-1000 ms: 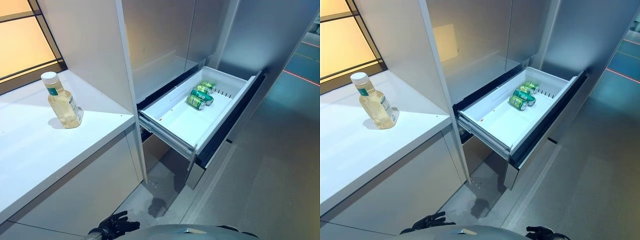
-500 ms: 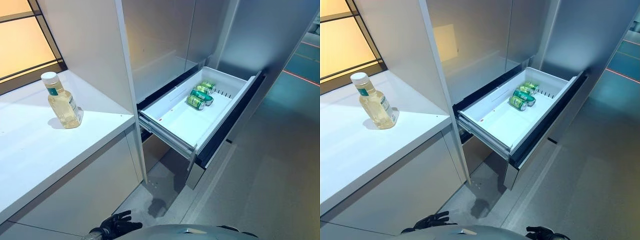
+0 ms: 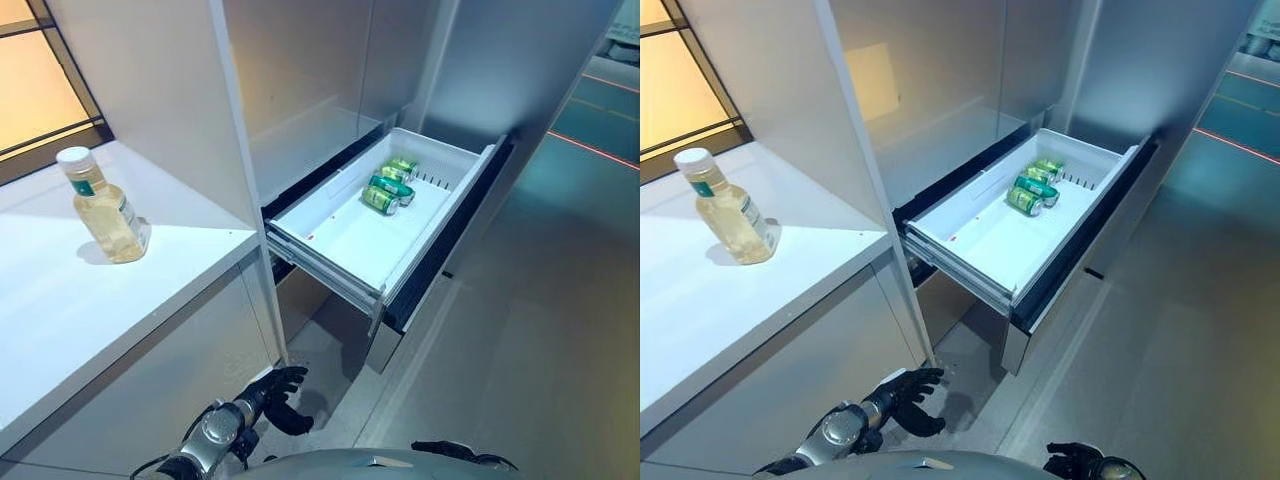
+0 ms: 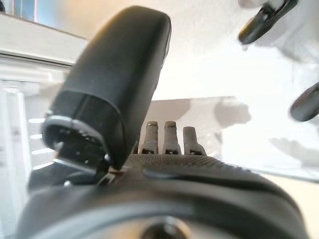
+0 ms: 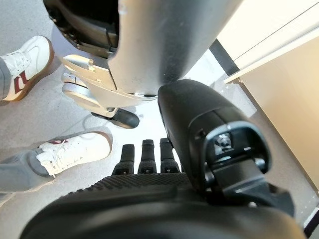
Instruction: Put drinks into fridge and close the fridge
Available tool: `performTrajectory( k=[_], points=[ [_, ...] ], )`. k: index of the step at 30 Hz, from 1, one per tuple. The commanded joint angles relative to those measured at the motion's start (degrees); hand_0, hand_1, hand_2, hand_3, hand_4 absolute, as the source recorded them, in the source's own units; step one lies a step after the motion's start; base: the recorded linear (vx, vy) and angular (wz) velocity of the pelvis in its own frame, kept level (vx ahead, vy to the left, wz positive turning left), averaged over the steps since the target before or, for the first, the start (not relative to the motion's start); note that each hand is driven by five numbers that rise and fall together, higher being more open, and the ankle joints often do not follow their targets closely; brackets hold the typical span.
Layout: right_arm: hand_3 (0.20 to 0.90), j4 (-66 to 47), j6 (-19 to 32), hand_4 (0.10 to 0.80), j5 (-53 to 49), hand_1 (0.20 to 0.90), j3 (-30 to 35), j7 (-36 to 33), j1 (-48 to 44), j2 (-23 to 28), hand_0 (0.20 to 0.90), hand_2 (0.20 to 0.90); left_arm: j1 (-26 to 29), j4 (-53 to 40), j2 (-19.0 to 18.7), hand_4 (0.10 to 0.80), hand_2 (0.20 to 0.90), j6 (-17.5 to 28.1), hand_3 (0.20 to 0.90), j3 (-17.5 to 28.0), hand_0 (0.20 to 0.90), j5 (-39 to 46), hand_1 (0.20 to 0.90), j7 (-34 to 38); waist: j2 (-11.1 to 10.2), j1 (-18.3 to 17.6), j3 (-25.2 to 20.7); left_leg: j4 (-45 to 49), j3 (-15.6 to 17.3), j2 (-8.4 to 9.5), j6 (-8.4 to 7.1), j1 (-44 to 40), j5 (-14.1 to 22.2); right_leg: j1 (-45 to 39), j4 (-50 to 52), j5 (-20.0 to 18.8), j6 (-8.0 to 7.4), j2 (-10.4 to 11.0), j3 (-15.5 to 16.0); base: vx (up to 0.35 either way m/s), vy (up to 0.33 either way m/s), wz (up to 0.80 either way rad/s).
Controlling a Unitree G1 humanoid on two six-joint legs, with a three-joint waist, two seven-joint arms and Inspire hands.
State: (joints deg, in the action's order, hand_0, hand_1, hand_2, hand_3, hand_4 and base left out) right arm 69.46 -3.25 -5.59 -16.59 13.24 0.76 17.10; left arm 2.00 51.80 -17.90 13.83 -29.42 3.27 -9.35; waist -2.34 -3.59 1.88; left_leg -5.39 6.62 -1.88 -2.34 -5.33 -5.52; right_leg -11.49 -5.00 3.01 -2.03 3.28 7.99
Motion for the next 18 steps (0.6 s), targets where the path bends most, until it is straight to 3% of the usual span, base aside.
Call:
performTrajectory(
  k=[1,10,11,12,13,18],
  points=[
    [0.9,-0.1,0.6,0.8,0.5,0.9,-2.5,3.6,-2.5,-0.2,0.9,0.9,6.7,-4.4,-0.1,0.8,0.9,7.1,0.9,-0.3,0.9,3.5,0.9,-2.5,2.4,1.3,0.8,0.4,-3.1,2.7,2.51,-2.6,9.3,4.9,2.8,0.1,-2.12,-2.2,0.1,0.0,0.0,0.0],
    [0.9,-0.8,0.0,0.8,0.2,0.9,-2.7,3.0,-2.3,-0.7,0.9,0.9,7.4,-12.7,-1.7,0.8,0.9,11.8,0.9,-2.4,0.9,-1.8,0.9,3.1,2.2,2.0,0.6,0.4,-3.8,3.06,2.68,-2.3,9.3,4.8,2.7,0.2,-2.1,-2.0,0.7,-0.005,0.002,0.01],
    [0.9,-0.7,0.3,0.8,0.1,0.9,-2.6,2.8,-2.1,-1.0,0.9,0.9,7.3,-12.7,-1.4,0.8,0.9,15.6,0.9,-3.2,0.9,1.5,0.9,0.8,2.0,2.2,0.6,0.4,-3.8,3.13,2.75,-2.1,9.2,4.9,2.8,0.2,-2.11,-2.0,0.8,-0.046,-0.006,0.03],
    [0.9,-0.9,0.4,0.8,0.0,0.9,-2.5,2.6,-2.2,-1.2,0.9,0.9,6.9,-15.7,-2.4,0.8,0.9,16.4,0.9,-3.5,0.9,-5.5,0.9,5.7,2.1,2.4,0.8,0.4,-4.0,3.16,2.63,-2.0,9.3,5.0,2.7,0.2,-2.16,-2.0,0.8,-0.073,0.002,0.03],
    [0.9,-1.7,0.1,0.8,-0.6,0.9,-2.7,2.2,-2.1,-1.0,0.9,0.9,6.6,-19.8,-4.4,0.8,0.9,17.2,0.9,-4.0,0.9,-5.6,0.9,6.3,2.2,2.7,1.3,0.4,-4.3,3.31,2.62,-1.9,9.3,4.8,2.5,0.2,-2.22,-2.0,1.0,-0.083,0.018,0.04],
    [0.9,-6.0,-1.9,0.8,-1.5,0.9,-1.7,1.3,-0.7,-0.2,0.9,0.9,6.5,-37.5,-11.0,0.8,0.9,14.2,0.9,-0.6,0.9,-2.6,0.9,1.0,2.7,3.6,2.2,0.4,-5.5,3.72,2.86,-1.4,9.0,4.8,2.3,0.0,-2.22,-1.6,1.8,-0.061,0.021,0.11]
  ],
)
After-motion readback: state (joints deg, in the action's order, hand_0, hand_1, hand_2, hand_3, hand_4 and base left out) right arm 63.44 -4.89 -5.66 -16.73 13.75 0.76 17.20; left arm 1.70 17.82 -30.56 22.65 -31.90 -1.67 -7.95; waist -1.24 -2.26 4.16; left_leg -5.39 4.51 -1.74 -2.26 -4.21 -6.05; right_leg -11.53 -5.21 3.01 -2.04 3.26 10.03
